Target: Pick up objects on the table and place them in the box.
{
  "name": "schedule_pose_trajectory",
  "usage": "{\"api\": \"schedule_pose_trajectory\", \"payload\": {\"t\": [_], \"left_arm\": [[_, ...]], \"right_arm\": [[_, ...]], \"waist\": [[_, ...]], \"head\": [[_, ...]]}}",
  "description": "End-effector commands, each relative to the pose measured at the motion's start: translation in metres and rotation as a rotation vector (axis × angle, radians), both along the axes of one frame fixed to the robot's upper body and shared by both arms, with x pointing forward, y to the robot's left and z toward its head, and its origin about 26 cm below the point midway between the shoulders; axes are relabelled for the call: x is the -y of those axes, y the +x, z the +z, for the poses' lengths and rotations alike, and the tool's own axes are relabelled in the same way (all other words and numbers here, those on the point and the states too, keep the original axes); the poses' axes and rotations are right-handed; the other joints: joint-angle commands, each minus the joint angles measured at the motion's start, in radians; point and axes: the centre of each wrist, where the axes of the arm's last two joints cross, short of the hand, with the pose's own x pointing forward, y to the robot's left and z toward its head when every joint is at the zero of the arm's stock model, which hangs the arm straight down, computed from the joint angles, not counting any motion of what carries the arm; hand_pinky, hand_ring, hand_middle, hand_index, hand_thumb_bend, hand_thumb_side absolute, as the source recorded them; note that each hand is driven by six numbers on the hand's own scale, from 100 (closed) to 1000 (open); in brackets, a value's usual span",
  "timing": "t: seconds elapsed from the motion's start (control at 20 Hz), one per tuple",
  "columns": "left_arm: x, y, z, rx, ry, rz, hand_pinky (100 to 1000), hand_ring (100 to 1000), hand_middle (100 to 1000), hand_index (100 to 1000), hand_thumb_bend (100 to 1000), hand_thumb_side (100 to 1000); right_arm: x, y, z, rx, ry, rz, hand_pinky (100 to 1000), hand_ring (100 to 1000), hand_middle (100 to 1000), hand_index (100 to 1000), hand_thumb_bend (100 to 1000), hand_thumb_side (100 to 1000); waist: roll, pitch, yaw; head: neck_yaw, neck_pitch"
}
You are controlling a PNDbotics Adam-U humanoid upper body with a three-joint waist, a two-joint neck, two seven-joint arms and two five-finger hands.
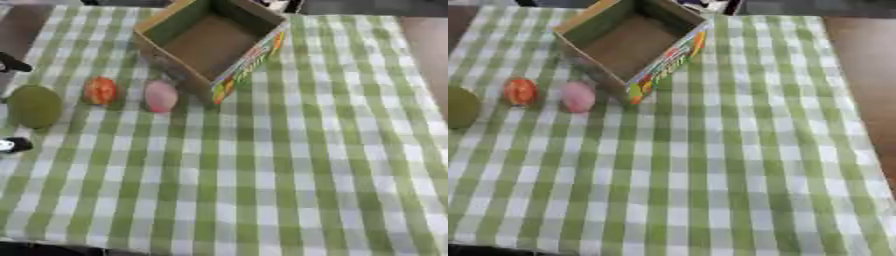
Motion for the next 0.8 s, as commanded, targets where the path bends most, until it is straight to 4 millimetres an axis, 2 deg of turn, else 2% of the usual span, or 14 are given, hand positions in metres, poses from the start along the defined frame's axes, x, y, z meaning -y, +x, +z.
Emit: {"api": "schedule_pose_trajectory", "payload": {"t": [0.05, 0.1, 0.55, 0.8], "left_arm": [[-0.012, 0.005, 0.01, 0.001, -0.01, 0.057, 946, 866, 843, 933, 557, 236], [-0.014, 0.007, 0.009, -0.006, -0.025, 0.066, 940, 861, 839, 932, 530, 207], [-0.024, 0.027, 0.002, -0.017, -0.105, 0.116, 913, 855, 838, 934, 463, 137], [-0.031, 0.039, -0.009, -0.043, -0.097, 0.145, 909, 856, 839, 934, 489, 149]], "right_arm": [[0.002, -0.005, 0.009, 0.026, -0.027, -0.006, 759, 770, 565, 839, 100, 526], [0.002, -0.005, 0.009, 0.025, -0.027, -0.006, 759, 771, 564, 839, 100, 521], [0.001, -0.005, 0.008, 0.021, -0.026, -0.003, 759, 771, 564, 839, 100, 526], [0.001, -0.005, 0.008, 0.022, -0.027, -0.001, 759, 772, 562, 839, 100, 527]], "waist": [[0.002, -0.021, 0.0], [0.002, -0.021, 0.0], [-0.001, -0.022, 0.001], [-0.003, -0.019, -0.002]], "head": [[0.006, -0.002], [0.006, -0.002], [0.02, -0.005], [0.009, -0.004]]}}
